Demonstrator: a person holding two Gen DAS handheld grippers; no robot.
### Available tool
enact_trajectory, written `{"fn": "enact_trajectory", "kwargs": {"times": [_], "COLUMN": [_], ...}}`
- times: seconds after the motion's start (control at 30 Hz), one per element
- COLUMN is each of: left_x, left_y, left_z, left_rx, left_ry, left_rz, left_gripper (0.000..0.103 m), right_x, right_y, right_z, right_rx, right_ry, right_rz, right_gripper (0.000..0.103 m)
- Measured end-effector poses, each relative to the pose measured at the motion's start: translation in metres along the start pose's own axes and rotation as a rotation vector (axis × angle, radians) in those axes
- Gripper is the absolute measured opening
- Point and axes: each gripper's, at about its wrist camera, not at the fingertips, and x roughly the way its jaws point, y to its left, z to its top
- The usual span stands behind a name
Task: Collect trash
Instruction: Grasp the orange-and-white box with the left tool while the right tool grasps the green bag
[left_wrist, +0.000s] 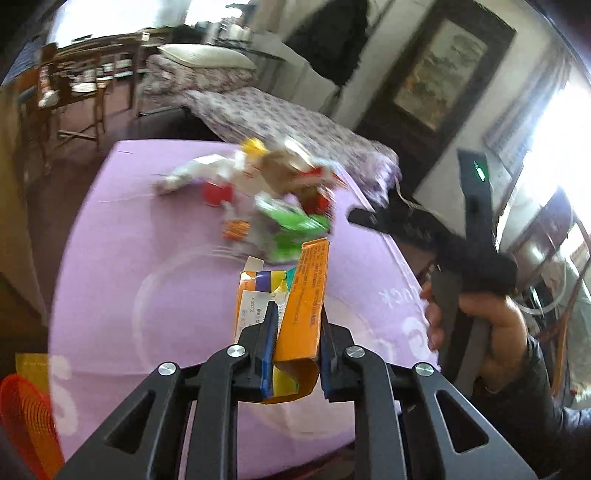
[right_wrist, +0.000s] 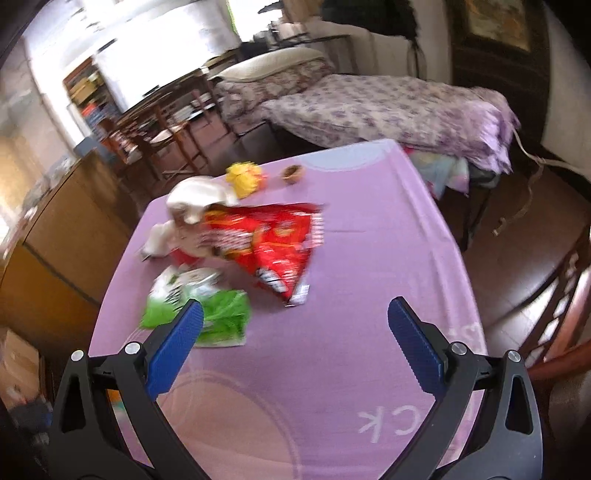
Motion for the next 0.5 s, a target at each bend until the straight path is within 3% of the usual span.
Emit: {"fn": "enact_trajectory", "kwargs": {"times": [0.1, 0.2, 0.4, 0.5], "left_x": [-0.014, -0.015, -0.014, -0.015], "left_y": [0.024, 0.043, 0.065, 0.064], "left_z": [0.002, 0.003, 0.004, 0.002], "left_rx": [-0.078, -0.155, -0.261, -0.252], "left_ry": [-0.069, -0.082, -0.085, -0.073], "left_rz": [0.034, 0.036, 0.006, 0.002], "left_gripper": [0.020, 0.019, 0.019, 0.019], "right_x": [0.004, 0.017, 0.042, 0.047], "right_y": [0.022, 0.039, 0.059, 0.062], "right_z": [-0.007, -0.012, -0.013, -0.009], "right_rx": [-0.077, -0.098, -0.101, -0.114], "right_ry": [0.022, 0.083, 0.130, 0.105], "right_rz": [0.039, 0.076, 0.063, 0.027], "right_gripper": [0.096, 0.096, 0.096, 0.096]}}
